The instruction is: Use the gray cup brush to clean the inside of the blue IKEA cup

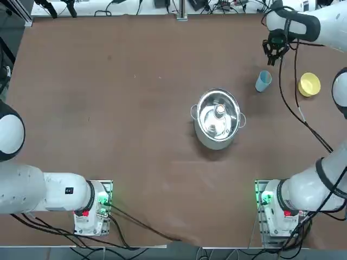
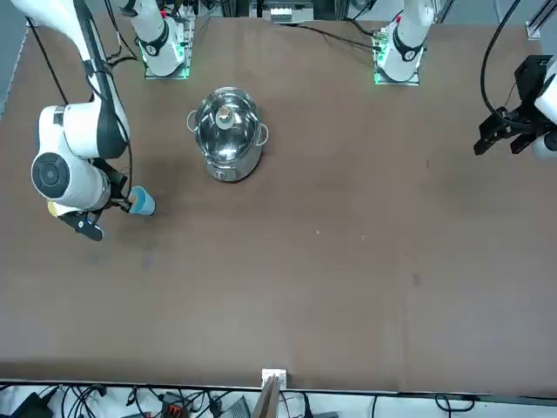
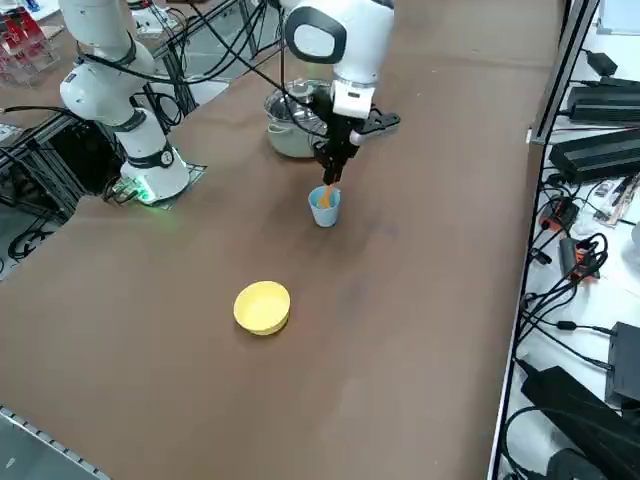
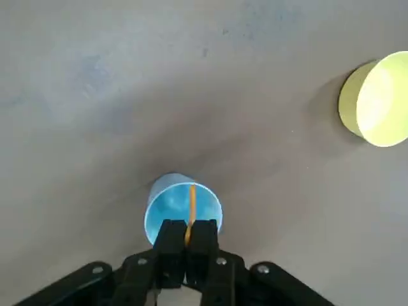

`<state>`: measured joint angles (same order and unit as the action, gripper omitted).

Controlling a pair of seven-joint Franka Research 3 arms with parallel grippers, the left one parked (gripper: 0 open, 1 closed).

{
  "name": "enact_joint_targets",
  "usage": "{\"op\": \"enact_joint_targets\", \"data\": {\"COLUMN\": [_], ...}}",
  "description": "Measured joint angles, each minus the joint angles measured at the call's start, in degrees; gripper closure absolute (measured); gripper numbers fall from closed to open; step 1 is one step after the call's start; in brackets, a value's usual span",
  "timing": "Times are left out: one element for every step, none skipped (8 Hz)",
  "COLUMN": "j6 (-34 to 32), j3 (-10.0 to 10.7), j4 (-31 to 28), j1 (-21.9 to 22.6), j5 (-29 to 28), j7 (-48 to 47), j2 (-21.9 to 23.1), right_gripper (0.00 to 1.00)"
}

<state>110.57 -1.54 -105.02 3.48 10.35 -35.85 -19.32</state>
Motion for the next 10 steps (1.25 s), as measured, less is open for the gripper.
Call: {"op": "enact_joint_targets", "data": {"j6": [0.1, 0.1, 0.1, 0.0, -0.2, -0.9, -1.7, -2.5, -3.5, -4.4], "j3": [-0.2, -0.3, -0.3, -0.4, -0.4, -0.4, -0.4, -0.4, -0.4, -0.4], "j4": [0.2, 0.3, 0.4, 0.4, 0.4, 0.4, 0.4, 0.4, 0.4, 0.4], "j1": [0.6, 1.3, 1.9, 2.3, 2.5, 2.5, 2.7, 2.7, 2.7, 2.7], "j5": [0.0, 0.0, 0.0, 0.0, 0.0, 0.0, 0.0, 0.0, 0.0, 0.0], "j7": [-0.8, -1.8, -2.4, -2.6, -2.6, -2.6, -2.6, -2.6, -2.6, -2.6], "j2": [-0.3, -0.5, -0.6, -0.6, -0.7, -0.7, -0.8, -0.8, -0.8, -0.8], "right_gripper": [0.96, 0.96, 0.96, 0.96, 0.96, 0.96, 0.96, 0.96, 0.96, 0.96]}}
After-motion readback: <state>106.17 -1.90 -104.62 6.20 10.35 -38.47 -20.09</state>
